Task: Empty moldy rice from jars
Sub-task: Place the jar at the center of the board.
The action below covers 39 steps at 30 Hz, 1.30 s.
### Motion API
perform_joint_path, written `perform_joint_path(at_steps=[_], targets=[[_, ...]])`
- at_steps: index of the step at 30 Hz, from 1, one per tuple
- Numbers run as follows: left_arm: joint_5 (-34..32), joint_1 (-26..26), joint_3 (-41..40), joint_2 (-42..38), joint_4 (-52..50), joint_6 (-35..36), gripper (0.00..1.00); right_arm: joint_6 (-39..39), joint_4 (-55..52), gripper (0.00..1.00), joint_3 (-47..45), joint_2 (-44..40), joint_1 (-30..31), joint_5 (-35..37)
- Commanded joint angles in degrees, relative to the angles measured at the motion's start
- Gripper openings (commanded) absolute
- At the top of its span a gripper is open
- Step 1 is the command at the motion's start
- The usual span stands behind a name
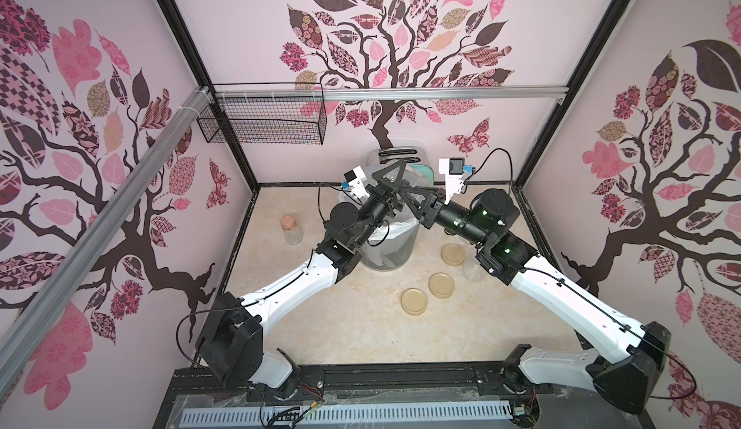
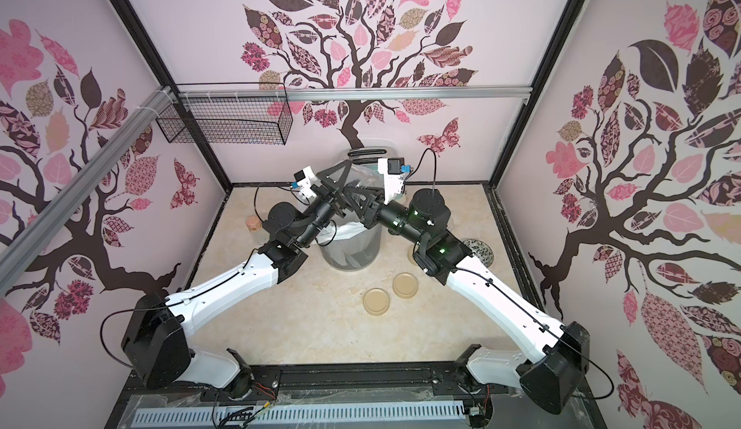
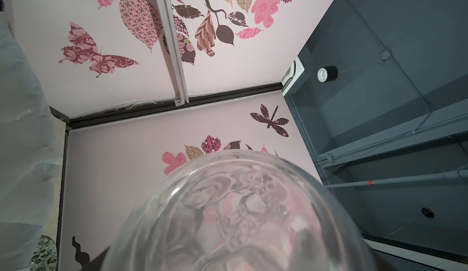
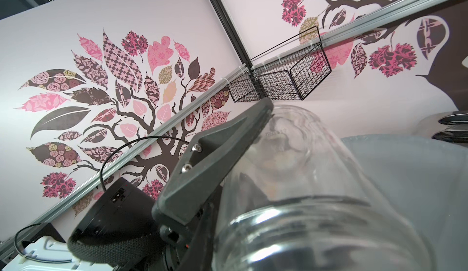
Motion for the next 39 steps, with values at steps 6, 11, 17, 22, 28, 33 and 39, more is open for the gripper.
perform_joint_path(at_steps=[6, 11, 17, 22, 28, 33, 39], targets=[[-3.77, -0.66, -1.39, -4.32, -1.69, 4.56, 0.98, -0.71, 0.58, 0.0, -0.92, -1.21, -0.25, 3.36], [-4.81, 0.99, -2.11, -6.7, -4.34, 5.48, 0.98, -2.13, -1.07, 0.0, 0.16, -2.69, -0.26, 3.91], [-2.65, 3.65, -0.26, -9.31, -10.96, 8.51, 0.98, -4.49, -5.89, 0.0, 3.81, -4.74, -1.42, 4.3], [-1.1, 6.91, -0.05, -12.6, -15.21, 11.48, 0.98, -9.18, -16.74, 0.0, 8.92, -7.08, -3.99, 9.41], [-0.99, 11.79, 0.99, -21.3, -28.09, 22.82, 0.98, -12.17, -27.04, 0.0, 11.47, -9.26, -9.72, 10.67], [-1.47, 16.61, 0.07, -29.39, -37.89, 29.32, 0.98, -10.71, -31.1, 0.0, 8.1, -9.81, -20.08, 6.62], [-0.88, 18.14, -2.31, -35.9, -44.79, 36.21, 0.98, -13.4, -36.67, 0.0, 8.77, -1.27, -26.42, 2.49]])
